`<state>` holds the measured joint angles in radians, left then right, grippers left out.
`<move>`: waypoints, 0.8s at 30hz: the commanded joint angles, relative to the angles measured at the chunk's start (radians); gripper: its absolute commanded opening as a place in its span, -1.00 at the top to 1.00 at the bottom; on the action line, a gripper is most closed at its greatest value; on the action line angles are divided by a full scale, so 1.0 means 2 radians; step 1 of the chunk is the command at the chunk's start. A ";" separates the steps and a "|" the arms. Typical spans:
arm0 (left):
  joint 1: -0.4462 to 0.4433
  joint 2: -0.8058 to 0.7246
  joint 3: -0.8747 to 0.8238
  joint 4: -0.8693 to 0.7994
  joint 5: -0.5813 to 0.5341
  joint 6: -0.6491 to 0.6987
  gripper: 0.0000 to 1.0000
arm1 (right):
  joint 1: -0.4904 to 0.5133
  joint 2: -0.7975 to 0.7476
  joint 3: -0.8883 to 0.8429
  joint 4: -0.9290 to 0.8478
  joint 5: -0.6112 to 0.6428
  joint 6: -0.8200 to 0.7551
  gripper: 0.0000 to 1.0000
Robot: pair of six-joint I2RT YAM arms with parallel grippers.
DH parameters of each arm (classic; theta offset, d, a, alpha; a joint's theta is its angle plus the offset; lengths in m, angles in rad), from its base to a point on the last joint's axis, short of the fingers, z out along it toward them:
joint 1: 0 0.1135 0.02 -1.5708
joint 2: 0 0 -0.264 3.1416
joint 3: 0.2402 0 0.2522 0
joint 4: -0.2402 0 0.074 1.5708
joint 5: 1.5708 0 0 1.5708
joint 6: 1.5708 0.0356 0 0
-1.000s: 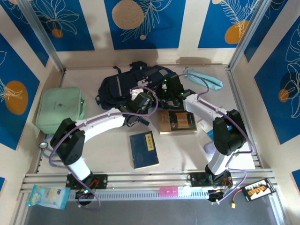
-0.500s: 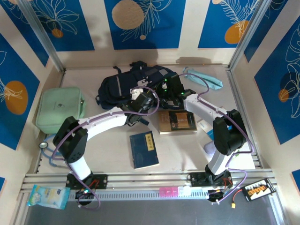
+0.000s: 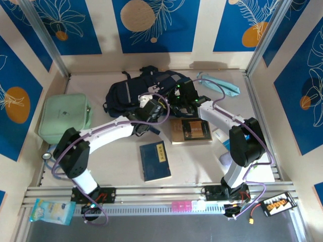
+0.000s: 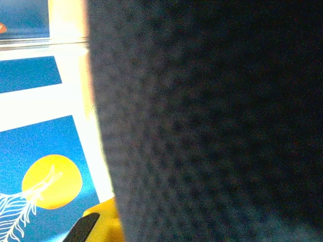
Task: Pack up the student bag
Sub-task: Unzip the student bag at the center of the table.
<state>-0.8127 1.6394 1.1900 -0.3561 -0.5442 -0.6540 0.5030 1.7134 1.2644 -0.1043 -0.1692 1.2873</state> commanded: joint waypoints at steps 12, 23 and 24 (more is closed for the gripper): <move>0.048 -0.162 -0.123 -0.073 0.089 -0.006 1.00 | -0.020 0.014 0.008 -0.013 -0.002 -0.038 1.00; 0.077 -0.190 -0.142 -0.050 0.189 0.055 0.43 | -0.017 0.033 0.030 -0.015 -0.024 -0.045 1.00; 0.077 -0.193 -0.144 -0.048 0.193 0.061 0.32 | -0.016 0.034 0.032 -0.016 -0.027 -0.045 1.00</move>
<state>-0.6674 1.2919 0.9092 -0.4423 -0.2188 -0.5842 0.4831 1.7691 1.2778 -0.1638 -0.2211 1.2163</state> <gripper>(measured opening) 0.297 0.070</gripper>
